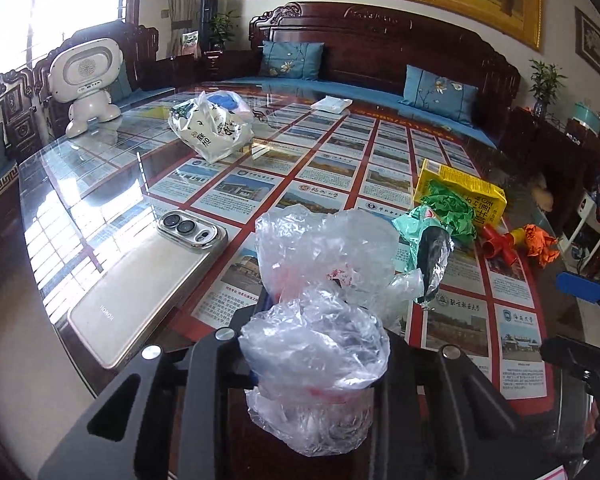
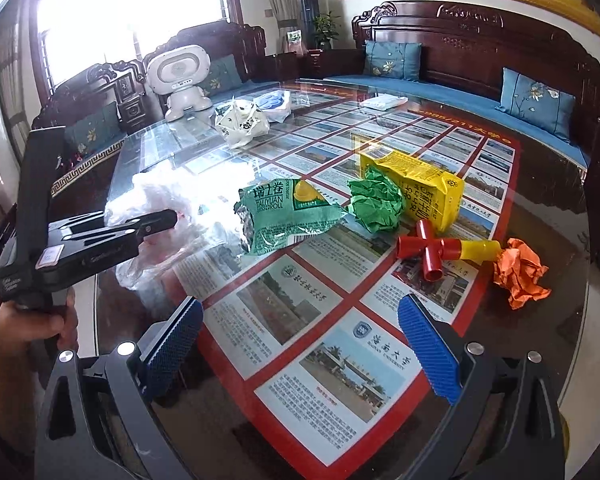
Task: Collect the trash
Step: 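Grasp the clear plastic bag with the left tool while the right tool grasps the green snack bag, then carry the plastic bag and green snack bag to the yellow bucket and open both tools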
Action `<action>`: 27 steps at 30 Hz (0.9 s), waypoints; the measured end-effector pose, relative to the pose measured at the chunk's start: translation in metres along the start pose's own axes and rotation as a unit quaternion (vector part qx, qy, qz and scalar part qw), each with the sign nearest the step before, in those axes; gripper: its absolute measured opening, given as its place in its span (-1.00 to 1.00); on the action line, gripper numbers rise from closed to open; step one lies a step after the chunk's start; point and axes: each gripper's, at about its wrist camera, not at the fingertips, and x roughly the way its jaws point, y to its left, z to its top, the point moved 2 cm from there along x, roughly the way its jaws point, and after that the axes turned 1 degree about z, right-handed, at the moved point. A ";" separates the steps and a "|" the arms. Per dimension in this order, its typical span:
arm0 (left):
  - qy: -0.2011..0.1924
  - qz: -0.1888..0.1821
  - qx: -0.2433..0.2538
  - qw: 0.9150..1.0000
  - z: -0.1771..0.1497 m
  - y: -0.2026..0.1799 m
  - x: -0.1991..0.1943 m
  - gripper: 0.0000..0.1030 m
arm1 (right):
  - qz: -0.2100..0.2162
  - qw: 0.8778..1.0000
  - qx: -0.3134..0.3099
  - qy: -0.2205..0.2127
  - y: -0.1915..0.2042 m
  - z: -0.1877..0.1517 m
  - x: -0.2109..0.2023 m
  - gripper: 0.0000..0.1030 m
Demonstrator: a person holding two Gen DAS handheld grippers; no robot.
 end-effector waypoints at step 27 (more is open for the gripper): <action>-0.020 -0.040 -0.028 0.999 -0.004 0.021 -0.022 -0.45 | -0.013 0.996 0.057 0.061 0.001 0.038 0.089 -0.61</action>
